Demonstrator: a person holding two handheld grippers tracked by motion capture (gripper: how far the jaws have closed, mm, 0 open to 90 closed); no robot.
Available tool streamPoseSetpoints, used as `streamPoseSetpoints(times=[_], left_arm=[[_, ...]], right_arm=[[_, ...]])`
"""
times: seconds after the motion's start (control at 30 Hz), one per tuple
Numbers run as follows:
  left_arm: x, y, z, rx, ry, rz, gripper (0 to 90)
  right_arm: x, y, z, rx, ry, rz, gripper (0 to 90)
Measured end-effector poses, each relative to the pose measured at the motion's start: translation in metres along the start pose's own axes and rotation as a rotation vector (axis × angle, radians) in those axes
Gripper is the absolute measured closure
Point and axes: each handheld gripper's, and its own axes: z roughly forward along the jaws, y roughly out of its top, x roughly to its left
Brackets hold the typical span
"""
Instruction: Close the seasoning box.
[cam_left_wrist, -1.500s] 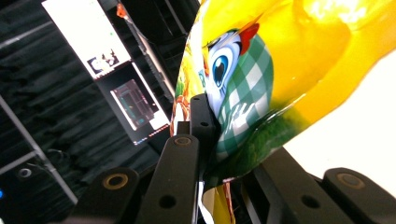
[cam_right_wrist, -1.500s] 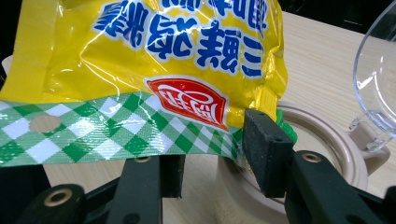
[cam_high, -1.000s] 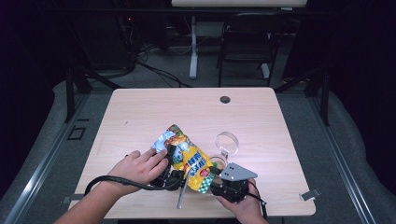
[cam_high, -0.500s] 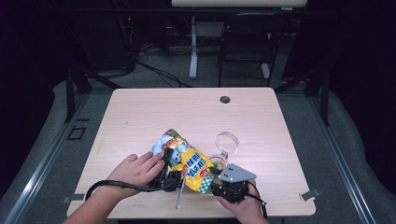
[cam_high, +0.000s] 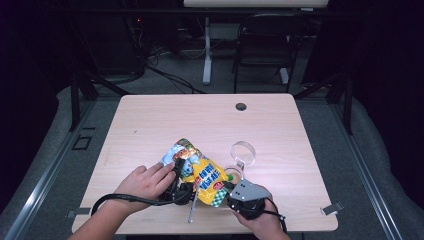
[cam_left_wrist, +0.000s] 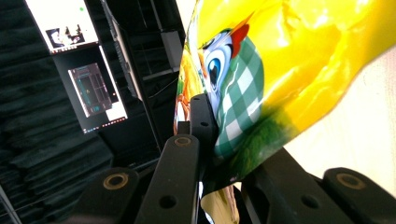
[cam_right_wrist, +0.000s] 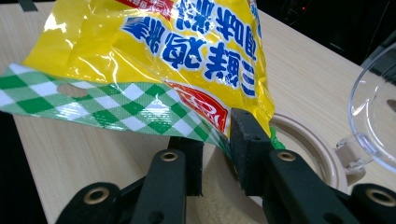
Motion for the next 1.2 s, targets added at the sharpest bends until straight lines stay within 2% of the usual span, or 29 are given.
streamPoseSetpoints(times=[0.27, 0.4, 0.6, 0.83, 0.87, 0.93, 0.97, 1.03, 1.1, 1.2], left_arm=[[0.000, 0.000, 0.000, 0.004, 0.003, -0.001, 86.4], [-0.001, -0.001, 0.000, -0.003, 0.003, -0.020, 86.4], [-0.002, -0.001, 0.001, -0.002, -0.002, -0.042, 86.4], [-0.005, -0.004, 0.002, -0.014, -0.009, -0.104, 86.3], [-0.006, -0.004, 0.003, -0.018, 0.000, -0.107, 86.3], [-0.007, -0.005, 0.003, -0.022, -0.005, -0.137, 86.2], [-0.006, -0.005, 0.003, -0.027, -0.004, -0.136, 86.2], [-0.007, -0.006, 0.002, -0.029, -0.007, -0.161, 86.2], [-0.008, -0.007, 0.002, -0.036, -0.017, -0.210, 86.3], [-0.013, -0.007, 0.003, -0.040, -0.026, -0.258, 86.3]], right_arm=[[0.004, 0.002, 0.000, 0.006, -0.036, -0.075, 82.2], [0.007, 0.004, -0.002, 0.009, -0.056, -0.120, 88.0], [0.007, 0.005, -0.003, 0.001, -0.062, -0.124, 89.4], [0.007, 0.007, -0.004, -0.015, -0.086, -0.140, 90.0], [0.008, 0.007, -0.005, -0.014, -0.088, -0.146, 90.0], [0.008, 0.008, -0.006, -0.017, -0.099, -0.152, 90.0], [0.009, 0.008, -0.006, -0.016, -0.104, -0.157, 90.0], [0.009, 0.010, -0.008, -0.028, -0.114, -0.166, 90.0], [0.009, 0.011, -0.009, -0.034, -0.117, -0.164, 90.0], [0.007, 0.012, -0.010, -0.040, -0.121, -0.164, 90.0]])
